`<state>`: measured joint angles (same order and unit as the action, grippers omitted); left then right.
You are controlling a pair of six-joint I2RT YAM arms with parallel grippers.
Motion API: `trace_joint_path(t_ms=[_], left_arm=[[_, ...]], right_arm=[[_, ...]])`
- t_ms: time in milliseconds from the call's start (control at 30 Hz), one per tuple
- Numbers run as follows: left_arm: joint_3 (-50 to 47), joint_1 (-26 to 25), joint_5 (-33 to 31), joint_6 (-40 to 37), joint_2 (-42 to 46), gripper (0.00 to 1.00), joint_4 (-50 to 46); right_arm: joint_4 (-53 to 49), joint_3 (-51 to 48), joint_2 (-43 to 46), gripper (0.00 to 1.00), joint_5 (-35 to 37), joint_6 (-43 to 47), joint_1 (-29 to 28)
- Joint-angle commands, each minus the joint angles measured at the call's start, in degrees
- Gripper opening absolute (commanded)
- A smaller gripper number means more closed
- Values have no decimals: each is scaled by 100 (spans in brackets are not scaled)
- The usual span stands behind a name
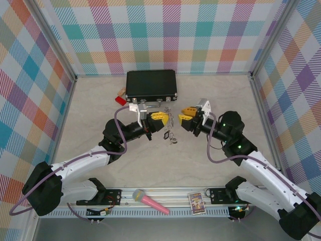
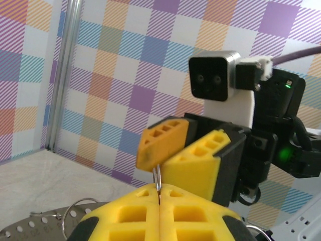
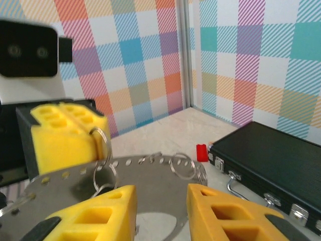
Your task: Put the keys on the keyring
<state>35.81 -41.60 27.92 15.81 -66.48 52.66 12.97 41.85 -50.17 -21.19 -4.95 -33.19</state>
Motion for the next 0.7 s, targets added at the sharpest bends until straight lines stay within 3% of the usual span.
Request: trace_joint_path(t_ms=[0,300,500,667], left_arm=[[22,10,16,-26,164,0,324],[37,4,42,-51,154,0,288],[49,3,70,-31,157,0,295],[55,4,95,-19,160,0,297]], right_arm=[[578,293,-171,31,-754,-609,93],[965,467,-608,31,-1692,-949,111],[987,570,-849,23,-1875,-1010,120],[1009,625,-1002,22,-2017,-1069,115]])
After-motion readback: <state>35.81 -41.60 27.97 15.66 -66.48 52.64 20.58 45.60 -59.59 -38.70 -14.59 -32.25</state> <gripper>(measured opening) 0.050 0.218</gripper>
